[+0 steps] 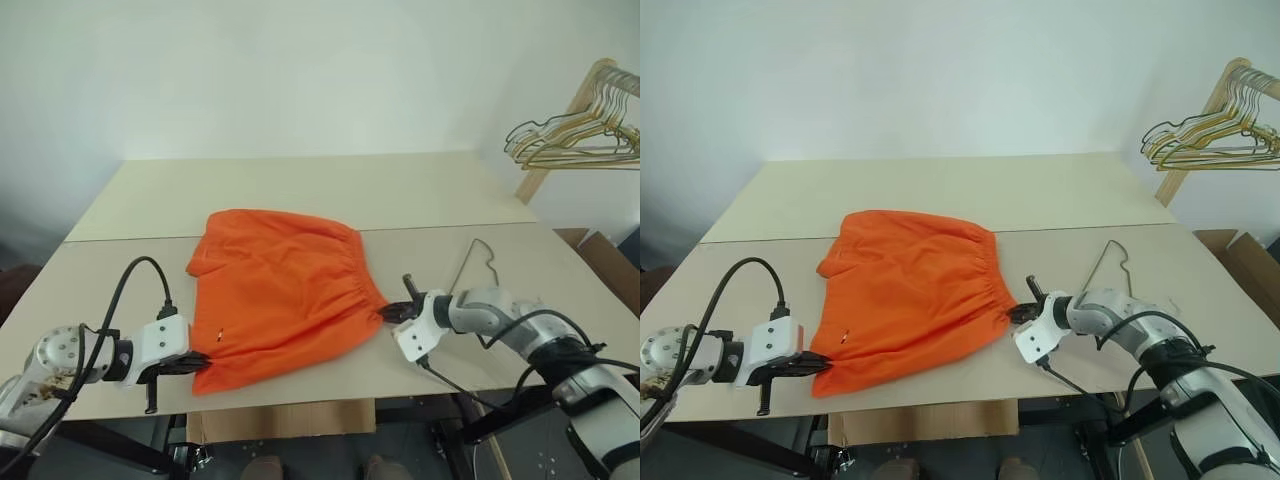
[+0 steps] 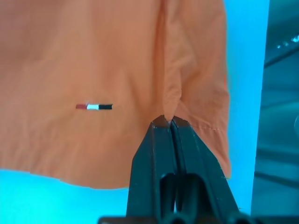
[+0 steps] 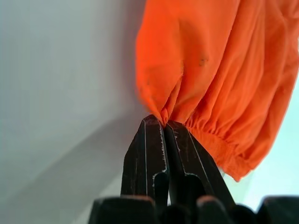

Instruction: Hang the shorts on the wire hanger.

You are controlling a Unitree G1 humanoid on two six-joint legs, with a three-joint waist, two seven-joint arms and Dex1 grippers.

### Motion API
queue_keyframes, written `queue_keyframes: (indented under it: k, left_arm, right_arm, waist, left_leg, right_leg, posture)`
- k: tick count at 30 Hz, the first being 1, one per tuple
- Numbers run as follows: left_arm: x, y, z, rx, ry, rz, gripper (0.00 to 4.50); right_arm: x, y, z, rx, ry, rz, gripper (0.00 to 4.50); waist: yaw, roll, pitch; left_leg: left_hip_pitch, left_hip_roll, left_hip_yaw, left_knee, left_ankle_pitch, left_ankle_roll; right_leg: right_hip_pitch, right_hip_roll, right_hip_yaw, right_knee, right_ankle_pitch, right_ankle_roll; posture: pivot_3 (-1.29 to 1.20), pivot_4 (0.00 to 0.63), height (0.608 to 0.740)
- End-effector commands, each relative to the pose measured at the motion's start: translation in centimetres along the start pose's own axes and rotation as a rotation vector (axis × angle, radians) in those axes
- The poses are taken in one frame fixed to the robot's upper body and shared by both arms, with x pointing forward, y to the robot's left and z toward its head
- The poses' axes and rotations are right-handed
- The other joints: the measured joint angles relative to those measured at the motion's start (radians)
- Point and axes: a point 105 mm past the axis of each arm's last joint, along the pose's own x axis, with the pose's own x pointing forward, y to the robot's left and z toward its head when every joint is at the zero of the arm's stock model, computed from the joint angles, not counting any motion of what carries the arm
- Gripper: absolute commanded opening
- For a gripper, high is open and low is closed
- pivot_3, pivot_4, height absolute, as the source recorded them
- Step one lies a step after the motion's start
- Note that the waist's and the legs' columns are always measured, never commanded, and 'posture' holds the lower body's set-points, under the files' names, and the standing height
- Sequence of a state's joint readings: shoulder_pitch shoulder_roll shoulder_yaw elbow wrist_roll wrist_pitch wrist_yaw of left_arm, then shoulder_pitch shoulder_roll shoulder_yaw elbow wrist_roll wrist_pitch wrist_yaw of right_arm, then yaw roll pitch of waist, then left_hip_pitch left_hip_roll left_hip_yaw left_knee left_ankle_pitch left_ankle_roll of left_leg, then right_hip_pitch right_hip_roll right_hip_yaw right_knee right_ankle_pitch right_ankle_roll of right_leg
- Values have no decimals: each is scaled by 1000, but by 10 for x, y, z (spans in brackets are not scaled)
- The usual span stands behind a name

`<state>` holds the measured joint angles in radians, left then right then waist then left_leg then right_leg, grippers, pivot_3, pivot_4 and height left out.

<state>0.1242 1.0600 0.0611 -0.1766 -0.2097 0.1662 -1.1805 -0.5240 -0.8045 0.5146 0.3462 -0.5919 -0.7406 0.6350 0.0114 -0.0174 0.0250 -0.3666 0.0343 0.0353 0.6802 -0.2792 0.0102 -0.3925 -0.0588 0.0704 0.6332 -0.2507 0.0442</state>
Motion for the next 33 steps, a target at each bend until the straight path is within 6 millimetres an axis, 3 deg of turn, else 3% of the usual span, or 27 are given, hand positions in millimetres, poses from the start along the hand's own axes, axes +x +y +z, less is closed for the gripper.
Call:
queue_keyframes:
  k: [1,7,10,12,14,20,24,25,28,33]
  left_arm:
    - [-13,4,2,47,11,18,0]
    - [-15,0,3,45,3,6,0]
    - [-14,-2,6,45,-18,-16,0]
    - [-15,-6,9,56,-33,-45,461]
    - [-17,-6,10,71,-36,-45,981]
    - [-37,-2,4,58,-8,-8,2997]
    - [-53,0,-3,27,10,40,4362]
    - [-58,4,-1,15,-7,74,4500]
    - [-67,18,19,-16,-148,166,4500]
    - [-63,20,61,-50,-394,143,4500]
  right_arm:
    - [-11,-15,14,-15,0,-52,38]
    - [-17,-5,30,40,-19,-16,38]
    - [-19,-4,25,23,5,1,38]
    - [-21,-2,24,24,2,24,0]
    - [-26,5,21,-1,9,85,571]
    - [-42,-4,15,81,-3,48,2557]
    - [-59,-17,10,237,-23,-25,4030]
    - [-69,-22,7,315,-28,-39,4307]
    - [-94,-39,1,495,-78,-123,4307]
    - [-103,-52,-31,842,0,-235,4307]
  waist:
    - [1,0,0]
    - [1,0,0]
    - [0,0,0]
    - [0,0,0]
    - [0,0,0]
    - [-2,-1,0]
    - [-1,-1,1]
    - [1,-1,1]
    - [10,-1,1]
    - [10,-2,1]
  left_leg:
    - [0,0,0,0,0,0]
    - [1,0,0,0,0,0]
    - [2,0,1,0,0,0]
    - [3,0,1,0,0,0]
    - [3,0,1,0,0,0]
    - [3,1,1,0,0,0]
    - [4,1,2,0,0,0]
    - [4,1,1,0,0,0]
    - [4,1,1,0,0,0]
    - [6,2,1,0,0,0]
  right_leg:
    - [0,0,0,0,0,0]
    - [1,0,0,1,0,0]
    - [1,0,0,2,0,0]
    - [1,0,0,2,-1,0]
    - [1,0,0,2,-1,-1]
    - [1,0,0,2,-1,-1]
    - [2,0,0,2,-1,-1]
    - [2,0,0,2,-1,-1]
    - [3,0,-1,2,-1,-1]
    - [4,0,-1,2,-1,-1]
  posture:
    - [101,0,740]
    - [95,0,740]
    - [93,0,740]
    - [92,0,740]
    - [93,0,740]
    - [96,0,740]
    - [105,0,740]
    - [107,0,740]
    - [111,0,740]
    - [107,0,740]
